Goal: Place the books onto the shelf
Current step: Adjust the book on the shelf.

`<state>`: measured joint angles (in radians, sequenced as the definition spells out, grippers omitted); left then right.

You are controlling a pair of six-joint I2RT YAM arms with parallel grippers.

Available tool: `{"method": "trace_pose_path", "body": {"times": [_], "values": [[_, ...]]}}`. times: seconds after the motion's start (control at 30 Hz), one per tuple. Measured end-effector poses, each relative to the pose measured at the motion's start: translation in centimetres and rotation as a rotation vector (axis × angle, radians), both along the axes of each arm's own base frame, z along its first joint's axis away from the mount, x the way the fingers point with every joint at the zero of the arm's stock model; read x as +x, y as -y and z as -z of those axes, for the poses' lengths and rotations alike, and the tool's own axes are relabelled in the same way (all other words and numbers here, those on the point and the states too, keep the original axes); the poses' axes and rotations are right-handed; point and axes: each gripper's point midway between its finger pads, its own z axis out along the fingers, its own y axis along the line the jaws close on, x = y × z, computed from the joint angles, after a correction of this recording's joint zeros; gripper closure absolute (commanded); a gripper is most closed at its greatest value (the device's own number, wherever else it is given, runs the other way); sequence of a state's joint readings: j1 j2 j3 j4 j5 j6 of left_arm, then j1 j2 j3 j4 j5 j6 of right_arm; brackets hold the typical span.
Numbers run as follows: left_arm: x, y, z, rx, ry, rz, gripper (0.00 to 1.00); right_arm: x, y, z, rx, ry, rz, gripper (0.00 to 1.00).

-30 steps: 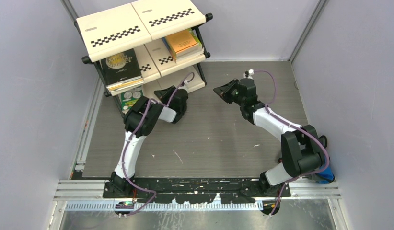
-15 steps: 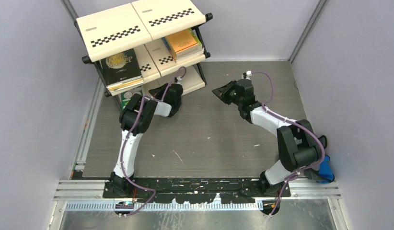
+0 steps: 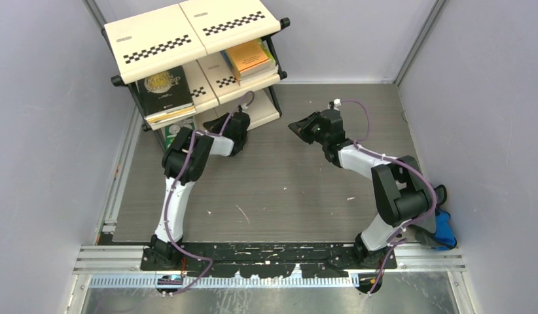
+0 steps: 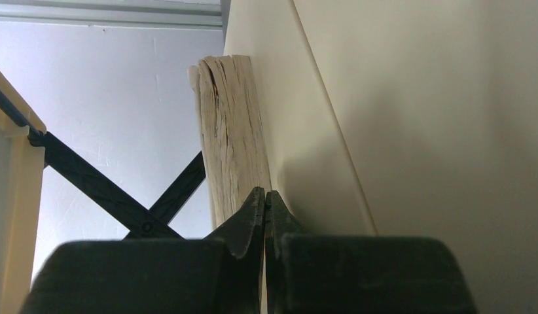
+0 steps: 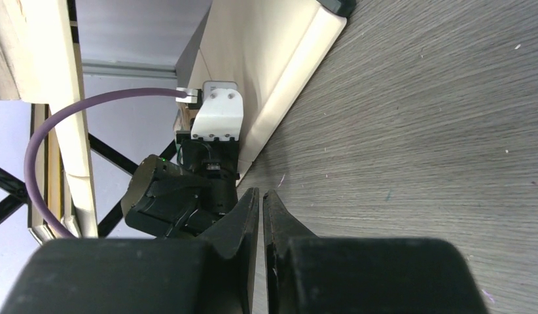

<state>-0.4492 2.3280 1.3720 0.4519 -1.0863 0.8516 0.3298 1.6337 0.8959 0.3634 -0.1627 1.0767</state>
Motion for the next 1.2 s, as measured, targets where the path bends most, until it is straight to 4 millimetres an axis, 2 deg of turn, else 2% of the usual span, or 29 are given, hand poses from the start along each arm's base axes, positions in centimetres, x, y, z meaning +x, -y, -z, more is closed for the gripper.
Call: {"method": "trace_pose_path", "body": {"times": [0.53,0.73,0.97,1.1,1.2], "values": [[0.4,-0.6,0.1,0.012,-0.019,0.022,1.0,1.0,-0.9,1.5,0.035,0.007,0.002,0.88],[-0.4,-1.2,-0.1,0.011,-0.003,0.016,1.0,1.1,-1.5,1.4,0.058,0.024,-0.003,0.88],[-2.3,0.0,-0.1,0.026,-0.032,0.043,1.0,1.1,-1.6,1.3,0.074,0.037,0.002,0.87],[-2.5,0.7,0.0,0.01,-0.042,0.061,1.0,1.1,-1.8,1.1,0.079,0.043,0.006,0.87],[-2.4,0.2,0.1,-0.008,-0.048,0.048,1.0,1.1,-1.8,1.1,0.078,0.044,0.009,0.87]]}}
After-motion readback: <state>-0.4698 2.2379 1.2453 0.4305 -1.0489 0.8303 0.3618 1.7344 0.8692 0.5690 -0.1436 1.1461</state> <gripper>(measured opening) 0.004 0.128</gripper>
